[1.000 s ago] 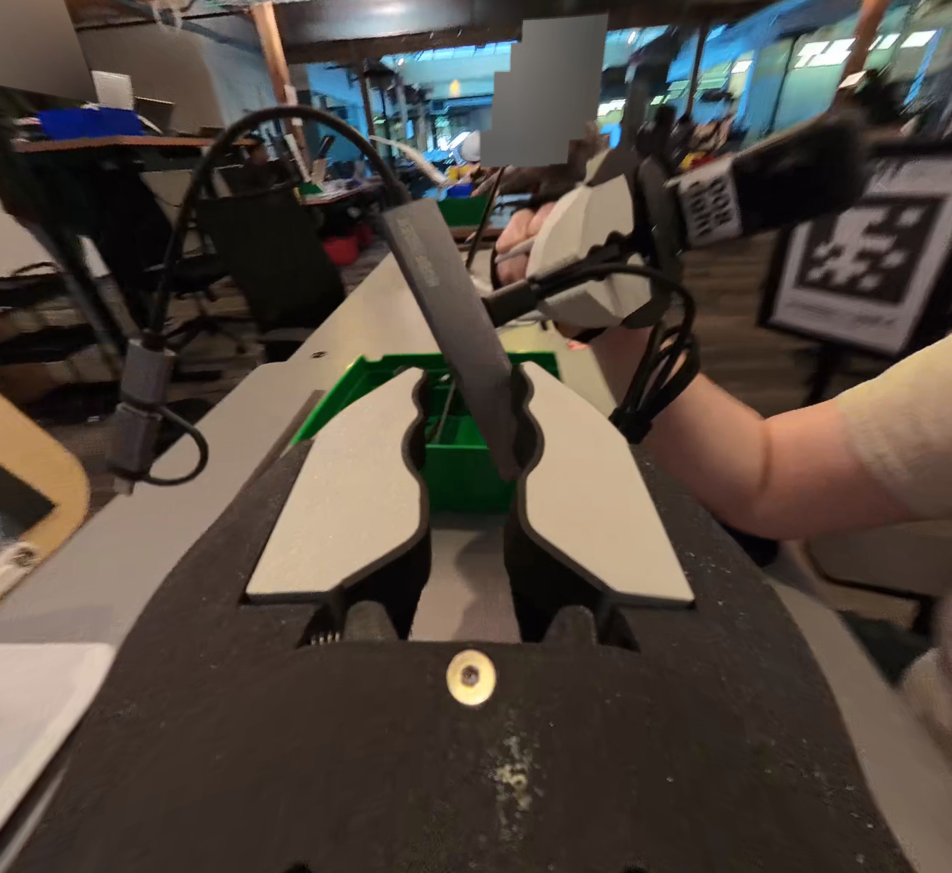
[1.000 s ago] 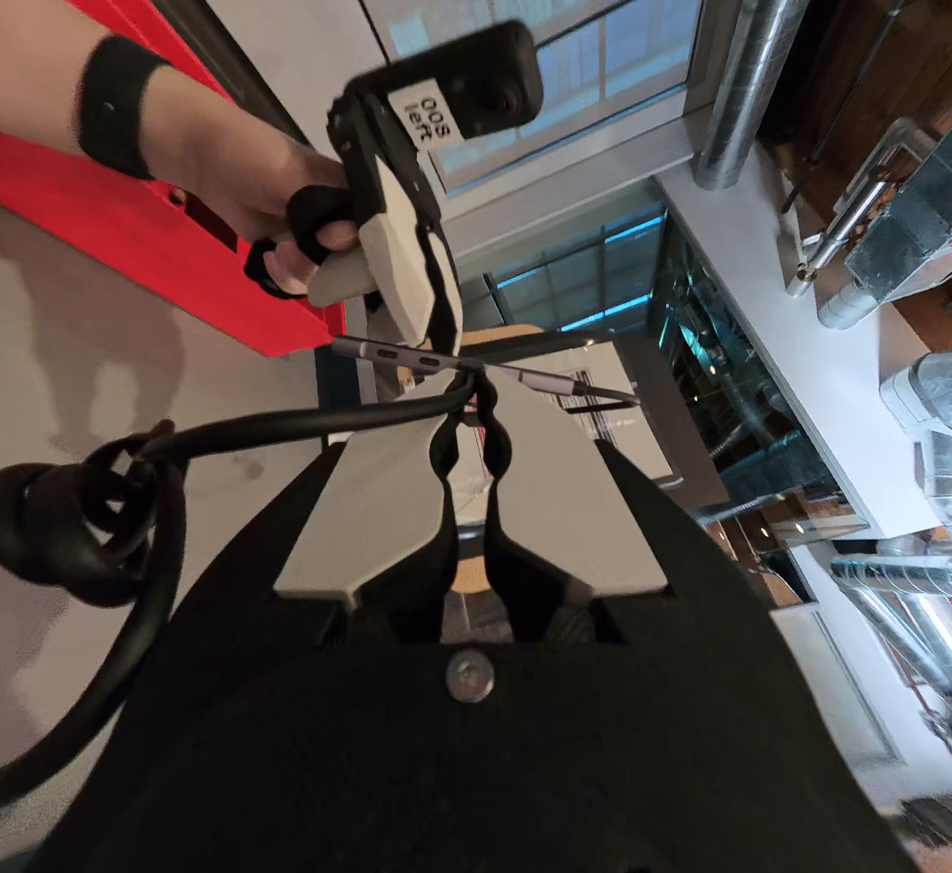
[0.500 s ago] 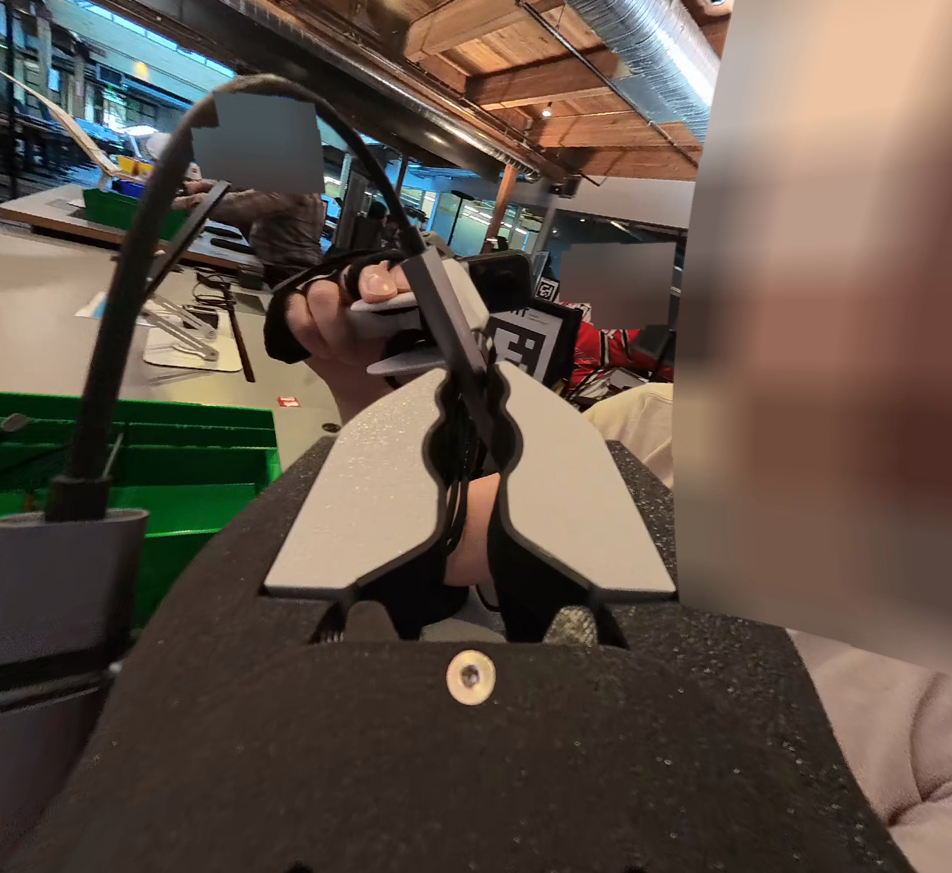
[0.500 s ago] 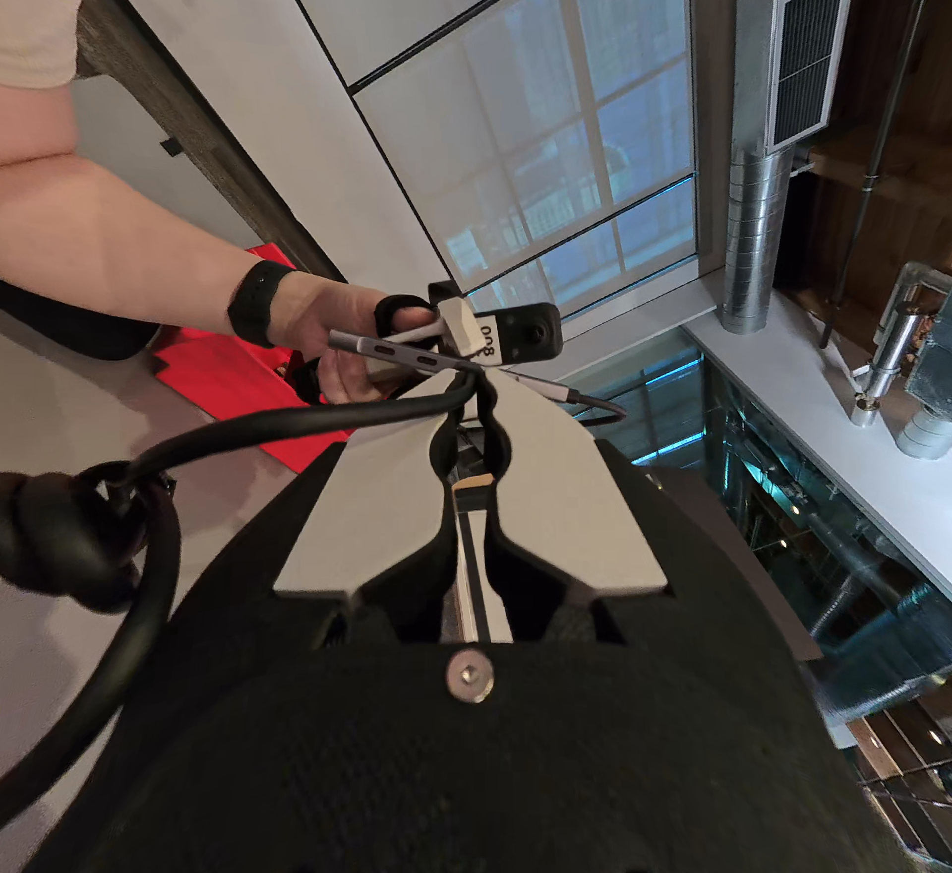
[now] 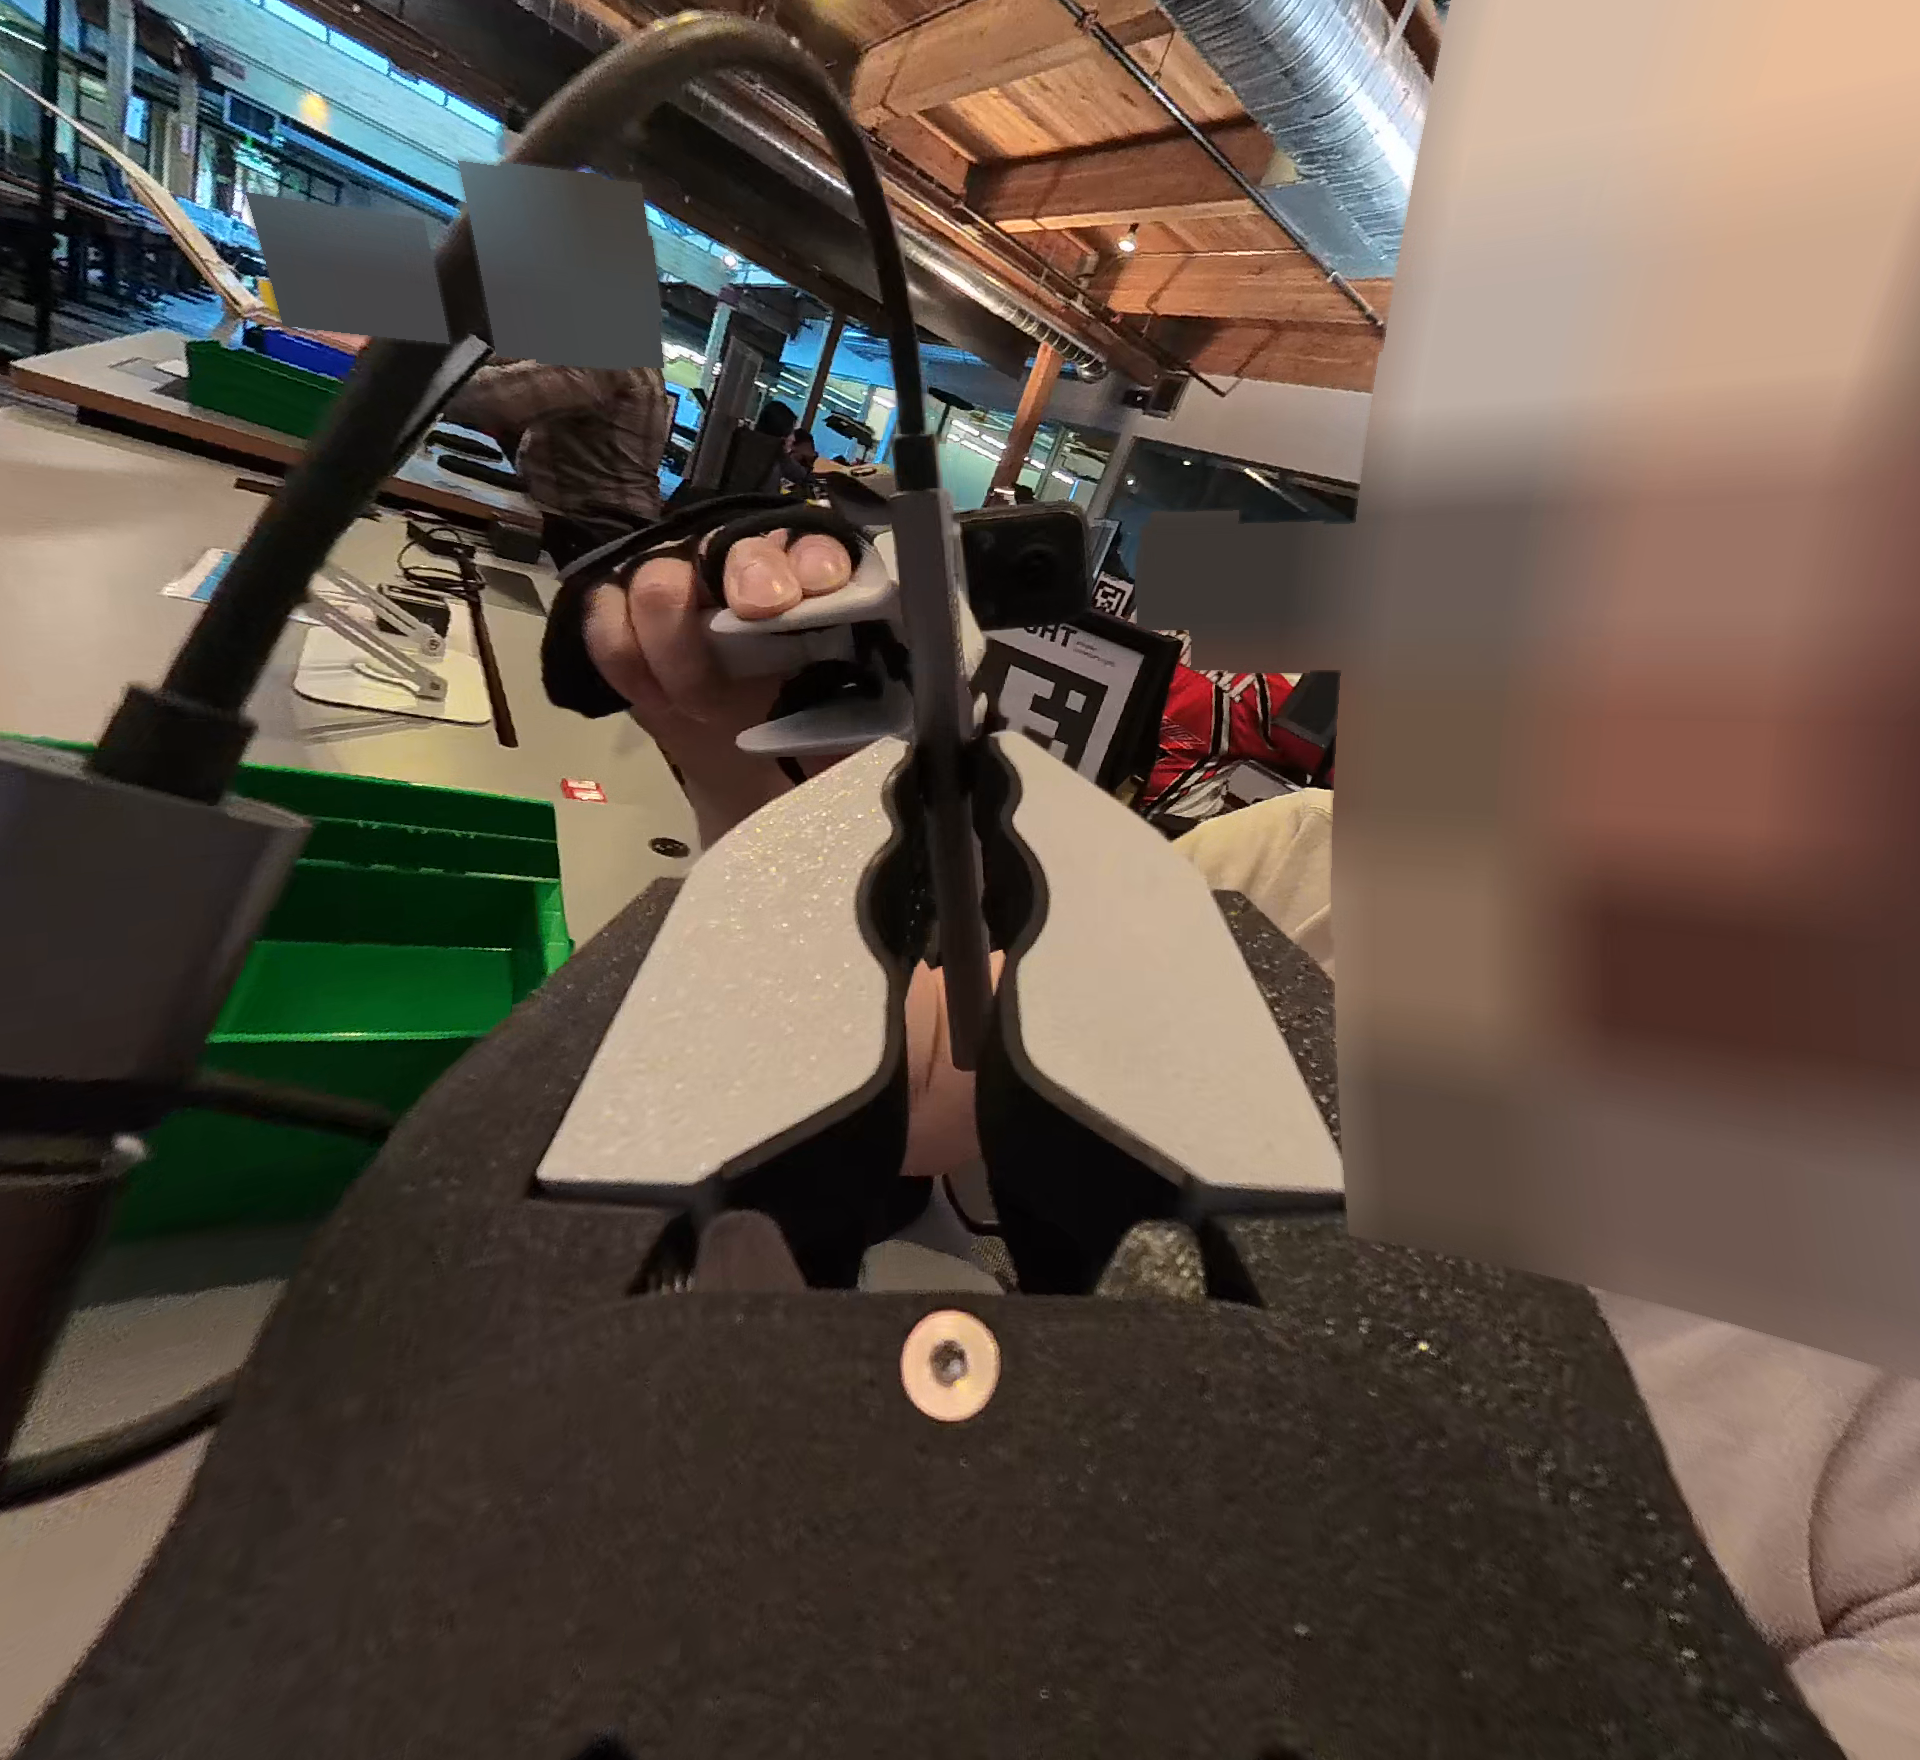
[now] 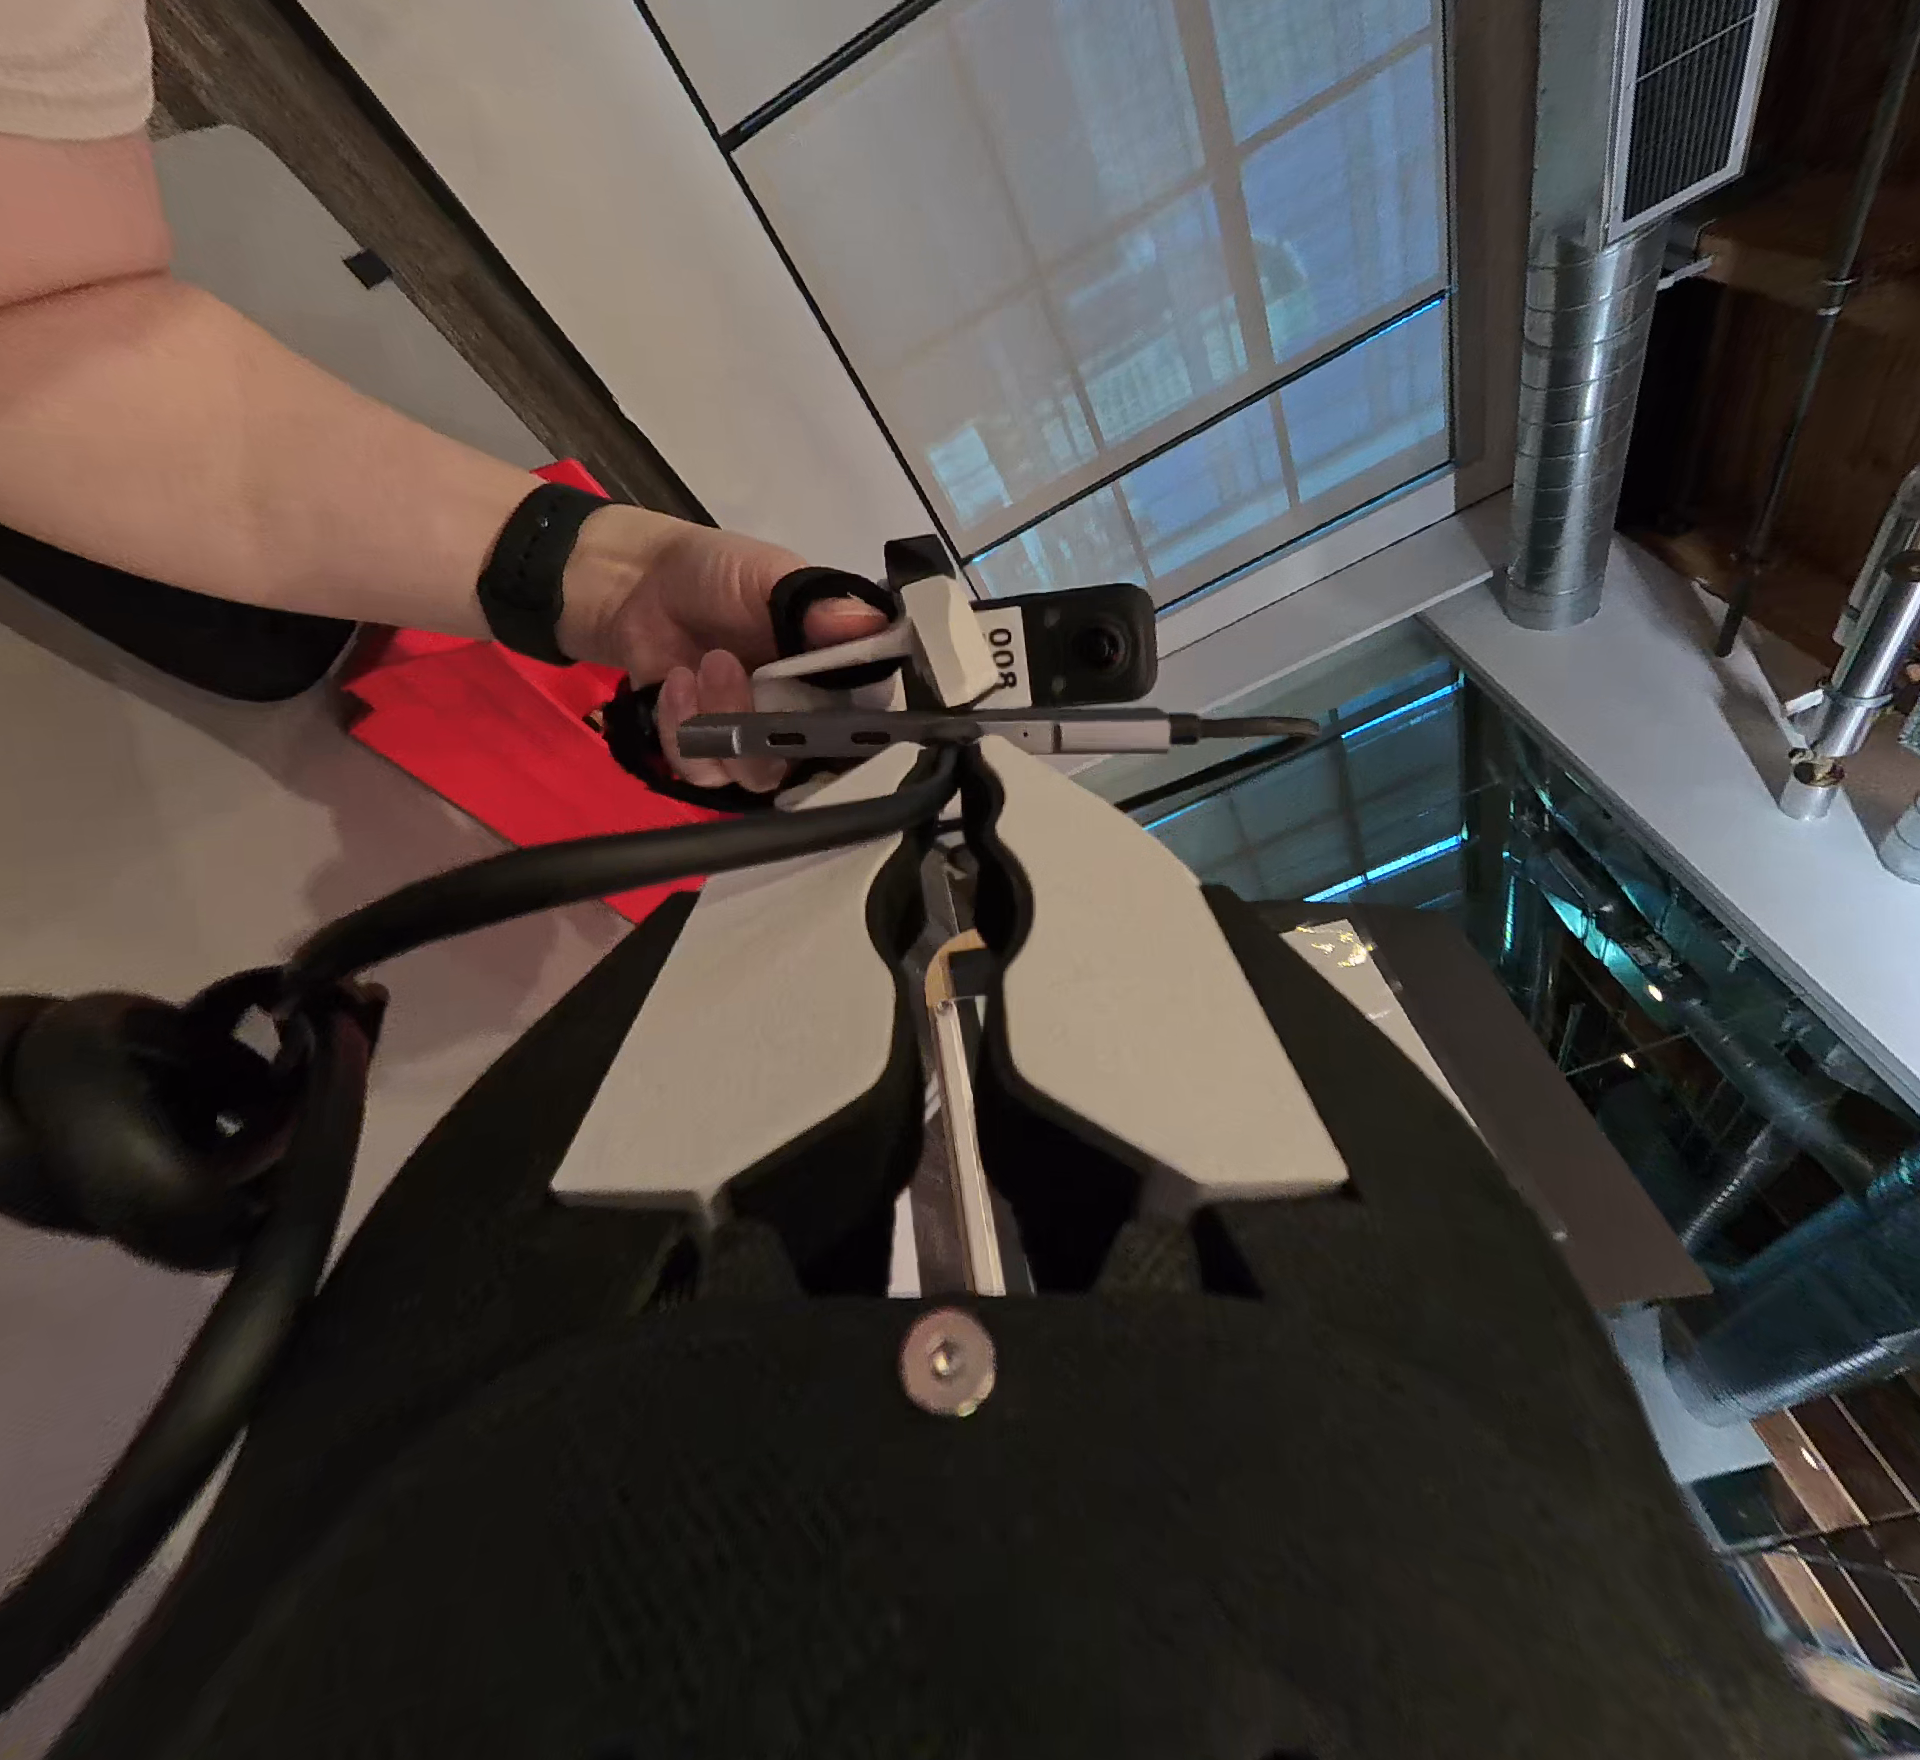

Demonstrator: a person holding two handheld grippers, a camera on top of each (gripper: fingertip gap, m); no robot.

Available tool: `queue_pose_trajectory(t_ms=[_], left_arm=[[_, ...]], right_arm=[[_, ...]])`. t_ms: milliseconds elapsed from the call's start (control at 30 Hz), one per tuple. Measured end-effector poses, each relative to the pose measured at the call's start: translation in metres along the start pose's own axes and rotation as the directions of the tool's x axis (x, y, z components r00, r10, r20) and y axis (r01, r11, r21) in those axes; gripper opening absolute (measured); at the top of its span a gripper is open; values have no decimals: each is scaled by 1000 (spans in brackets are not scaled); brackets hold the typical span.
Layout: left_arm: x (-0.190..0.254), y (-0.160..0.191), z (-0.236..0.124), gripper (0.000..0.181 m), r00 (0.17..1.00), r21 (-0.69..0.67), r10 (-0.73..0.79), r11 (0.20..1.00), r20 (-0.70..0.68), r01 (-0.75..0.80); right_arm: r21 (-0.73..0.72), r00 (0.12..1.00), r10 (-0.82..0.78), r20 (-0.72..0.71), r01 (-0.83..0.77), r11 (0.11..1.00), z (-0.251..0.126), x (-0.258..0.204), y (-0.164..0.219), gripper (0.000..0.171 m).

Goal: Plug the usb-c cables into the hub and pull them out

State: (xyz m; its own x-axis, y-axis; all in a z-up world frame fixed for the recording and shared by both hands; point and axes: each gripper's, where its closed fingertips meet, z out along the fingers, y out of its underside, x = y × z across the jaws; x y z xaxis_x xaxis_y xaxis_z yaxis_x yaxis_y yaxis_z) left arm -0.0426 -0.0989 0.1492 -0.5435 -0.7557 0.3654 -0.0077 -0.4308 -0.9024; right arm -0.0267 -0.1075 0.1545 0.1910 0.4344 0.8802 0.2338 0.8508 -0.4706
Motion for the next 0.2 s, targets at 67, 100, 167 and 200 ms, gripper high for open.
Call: queue_pose_trajectory(t_ms=[67, 100, 167, 200], left_arm=[[-1, 0, 0, 9, 1000, 0, 6, 1000, 9, -6], [-1, -1, 0, 9, 1000, 4, 1, 1000, 6, -1], [-1, -1, -1, 9, 1000, 2, 7, 1000, 8, -7], [-1, -2, -2, 9, 1000, 1, 12, 1000, 15, -12]], right_arm=[[-7, 1000, -8, -6, 8, 1000, 0, 1, 0, 6], [-5, 1000, -14, -12, 14, 1000, 0, 1, -1, 6], [-13, 1000, -21, -16, 21, 1000, 1, 2, -1, 6], [-22, 999, -28, -25, 27, 999, 1, 3, 0, 5]])
